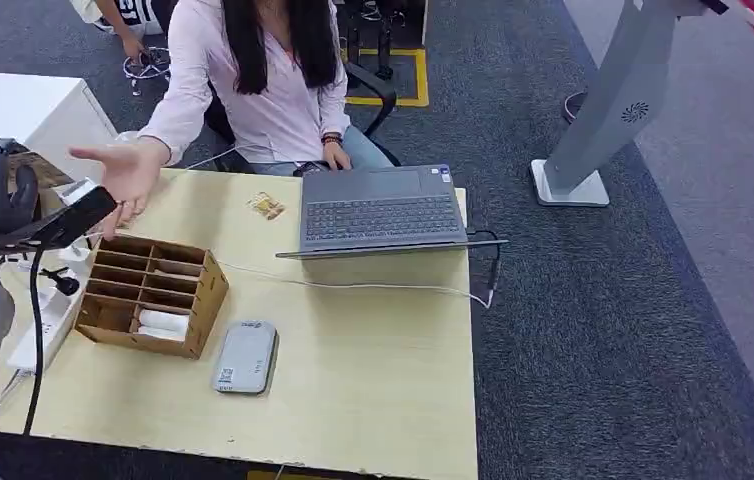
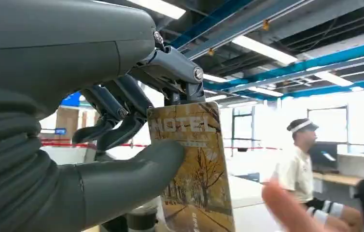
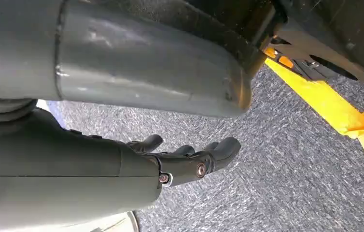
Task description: Pass the card to the sensor for recognition and then transmit it.
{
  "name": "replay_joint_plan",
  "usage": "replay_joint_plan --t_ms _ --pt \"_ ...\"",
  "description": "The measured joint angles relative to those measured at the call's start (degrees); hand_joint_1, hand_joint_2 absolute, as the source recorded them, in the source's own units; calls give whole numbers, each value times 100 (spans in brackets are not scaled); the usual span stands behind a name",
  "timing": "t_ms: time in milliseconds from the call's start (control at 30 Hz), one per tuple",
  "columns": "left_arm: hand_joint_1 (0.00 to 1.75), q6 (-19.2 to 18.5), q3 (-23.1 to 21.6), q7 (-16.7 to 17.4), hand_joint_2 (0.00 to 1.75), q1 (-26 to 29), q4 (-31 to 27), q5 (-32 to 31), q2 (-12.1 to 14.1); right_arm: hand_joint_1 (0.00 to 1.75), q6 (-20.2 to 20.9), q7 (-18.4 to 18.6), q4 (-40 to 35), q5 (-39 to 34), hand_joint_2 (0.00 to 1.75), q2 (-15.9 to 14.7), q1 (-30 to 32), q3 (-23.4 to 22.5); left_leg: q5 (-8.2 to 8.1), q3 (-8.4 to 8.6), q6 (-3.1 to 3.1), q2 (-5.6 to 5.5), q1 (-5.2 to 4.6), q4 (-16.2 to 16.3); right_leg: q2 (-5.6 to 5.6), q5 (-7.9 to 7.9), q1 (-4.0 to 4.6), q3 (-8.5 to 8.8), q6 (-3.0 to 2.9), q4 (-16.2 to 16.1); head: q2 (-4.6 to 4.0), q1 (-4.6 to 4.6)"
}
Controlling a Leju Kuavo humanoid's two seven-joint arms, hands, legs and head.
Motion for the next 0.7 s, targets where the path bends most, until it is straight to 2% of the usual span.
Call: replay_joint_plan --t_ms 167,367,667,700 --pt "175 115 196 -57 175 -61 619 -15 15 0 4 17 0 0 0 -11 -3 31 0 -5 0 -3 0 0 -6 -1 0 0 0 -1 0 0" --pt "175 0 323 -41 175 -92 981 -17 22 0 -2 98 0 0 0 -20 -4 37 0 -8 0 -5 -2 0 -5 0 -2 0 0 -3 0 2" --pt "175 -24 511 -258 175 -73 1394 190 96 0 7 59 0 0 0 -39 -4 39 0 -8 0 4 1 0 5 1 0 -6 -1 0 0 0" --pt "14 -24 516 -258 175 -72 1409 199 96 0 7 55 0 0 0 -39 -5 39 0 -8 0 4 1 0 5 0 0 -6 -1 1 0 2"
